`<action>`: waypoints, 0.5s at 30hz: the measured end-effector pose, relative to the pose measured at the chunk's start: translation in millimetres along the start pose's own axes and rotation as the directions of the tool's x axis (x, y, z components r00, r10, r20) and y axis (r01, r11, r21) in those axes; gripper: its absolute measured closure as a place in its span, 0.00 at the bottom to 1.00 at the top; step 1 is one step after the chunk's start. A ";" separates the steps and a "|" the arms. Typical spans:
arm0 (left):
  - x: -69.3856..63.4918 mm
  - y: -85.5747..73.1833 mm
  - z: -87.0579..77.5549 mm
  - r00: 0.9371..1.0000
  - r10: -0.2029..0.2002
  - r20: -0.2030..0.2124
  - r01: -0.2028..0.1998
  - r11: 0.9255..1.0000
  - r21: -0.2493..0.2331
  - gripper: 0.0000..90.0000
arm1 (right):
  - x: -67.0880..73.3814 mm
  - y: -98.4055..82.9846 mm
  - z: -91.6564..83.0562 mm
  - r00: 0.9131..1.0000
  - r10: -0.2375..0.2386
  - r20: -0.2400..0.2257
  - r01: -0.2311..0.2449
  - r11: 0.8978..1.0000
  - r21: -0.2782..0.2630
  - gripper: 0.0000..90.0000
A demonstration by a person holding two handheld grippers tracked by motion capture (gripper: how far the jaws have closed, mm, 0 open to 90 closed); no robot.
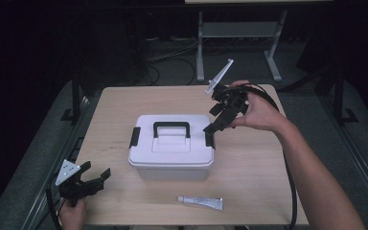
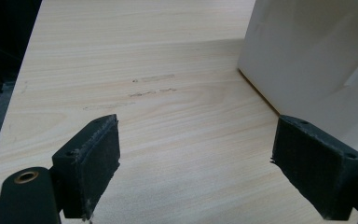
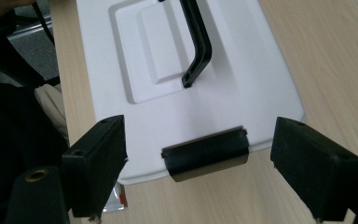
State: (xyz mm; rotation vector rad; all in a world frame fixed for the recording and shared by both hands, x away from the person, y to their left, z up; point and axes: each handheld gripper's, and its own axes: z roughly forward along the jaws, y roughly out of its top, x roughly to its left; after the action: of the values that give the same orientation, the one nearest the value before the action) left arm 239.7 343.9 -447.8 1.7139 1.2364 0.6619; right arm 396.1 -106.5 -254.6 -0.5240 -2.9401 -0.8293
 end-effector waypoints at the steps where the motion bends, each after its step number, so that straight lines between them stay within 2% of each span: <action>1: 0.2 0.0 0.3 1.000 -0.002 -0.001 0.002 1.000 -0.001 0.16 | -1.2 3.3 1.3 1.000 -0.003 -0.006 0.003 1.000 0.000 0.20; 13: 0.1 0.3 0.7 1.000 -0.002 0.001 0.002 1.000 0.001 0.16 | -2.8 19.6 8.1 0.999 -0.025 -0.022 0.025 0.999 0.020 0.20; 15: -0.7 0.4 0.6 1.000 -0.001 0.002 0.001 1.000 0.001 0.16 | -2.6 23.9 11.2 0.999 -0.031 -0.028 0.032 0.999 0.022 0.23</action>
State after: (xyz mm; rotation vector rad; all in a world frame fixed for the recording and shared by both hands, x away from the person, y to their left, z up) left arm 240.1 343.0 -447.6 1.7142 1.2365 0.6582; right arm 407.0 -82.4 -252.5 -0.4618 -2.9358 -0.7995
